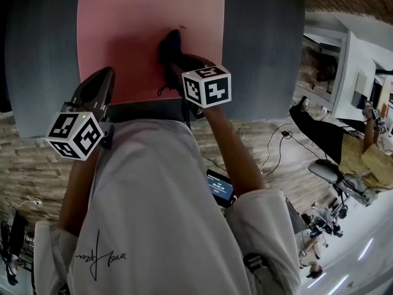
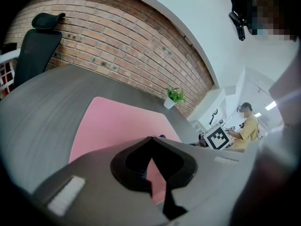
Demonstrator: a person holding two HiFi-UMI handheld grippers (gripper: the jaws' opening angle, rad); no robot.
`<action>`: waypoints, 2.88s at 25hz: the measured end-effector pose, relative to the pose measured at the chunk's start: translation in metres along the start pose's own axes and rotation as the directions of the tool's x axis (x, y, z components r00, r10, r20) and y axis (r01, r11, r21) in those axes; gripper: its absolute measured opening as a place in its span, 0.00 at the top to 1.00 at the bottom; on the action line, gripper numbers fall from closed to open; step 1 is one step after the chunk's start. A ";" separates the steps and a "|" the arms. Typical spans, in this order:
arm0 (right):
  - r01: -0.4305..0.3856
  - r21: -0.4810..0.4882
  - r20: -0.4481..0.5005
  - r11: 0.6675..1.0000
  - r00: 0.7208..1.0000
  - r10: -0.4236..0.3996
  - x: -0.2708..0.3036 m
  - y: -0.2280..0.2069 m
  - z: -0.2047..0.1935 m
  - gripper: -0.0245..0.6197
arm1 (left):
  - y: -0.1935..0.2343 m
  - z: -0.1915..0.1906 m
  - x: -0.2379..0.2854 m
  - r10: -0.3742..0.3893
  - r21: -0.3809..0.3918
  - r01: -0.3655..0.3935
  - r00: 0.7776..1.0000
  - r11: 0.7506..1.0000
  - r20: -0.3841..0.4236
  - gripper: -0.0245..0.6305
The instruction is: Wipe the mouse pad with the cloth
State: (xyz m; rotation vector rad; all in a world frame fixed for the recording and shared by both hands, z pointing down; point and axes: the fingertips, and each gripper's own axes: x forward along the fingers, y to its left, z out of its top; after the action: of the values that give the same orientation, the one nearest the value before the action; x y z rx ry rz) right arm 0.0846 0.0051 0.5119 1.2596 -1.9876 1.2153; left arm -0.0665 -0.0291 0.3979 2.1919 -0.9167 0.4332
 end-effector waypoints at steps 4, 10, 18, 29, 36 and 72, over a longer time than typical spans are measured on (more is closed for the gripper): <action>-0.006 0.010 0.012 1.000 1.000 0.006 -0.007 0.004 -0.001 0.76 | -0.003 0.002 -0.003 -0.007 0.007 0.007 1.000 1.000 0.013 0.95; -0.024 -0.011 0.071 1.000 0.997 0.024 -0.028 0.018 0.010 0.76 | -0.010 0.009 -0.009 -0.012 0.013 0.012 0.999 1.000 0.042 0.95; -0.053 -0.026 0.154 0.998 0.986 0.057 -0.051 0.048 0.030 0.76 | -0.026 0.016 -0.019 -0.043 0.003 0.043 0.994 0.999 0.096 0.95; -0.121 -0.112 0.275 0.986 0.950 0.148 -0.094 0.098 0.061 0.78 | -0.048 0.030 -0.033 -0.064 0.016 0.062 0.982 0.998 0.178 0.95; -0.135 -0.118 0.319 0.984 0.933 0.166 -0.108 0.117 0.060 0.79 | -0.058 0.034 -0.050 -0.068 0.035 0.062 0.972 0.997 0.224 0.95; -0.035 -0.246 0.499 0.969 0.852 0.158 -0.173 0.168 0.094 0.80 | -0.084 0.079 -0.112 -0.028 0.184 -0.042 0.933 0.982 0.358 0.96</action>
State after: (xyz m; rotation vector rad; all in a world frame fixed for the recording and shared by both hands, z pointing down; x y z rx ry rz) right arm 0.0197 0.0313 0.2625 1.4898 -2.5138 0.6943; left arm -0.0807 0.0098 0.2423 2.4946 -1.1149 0.1235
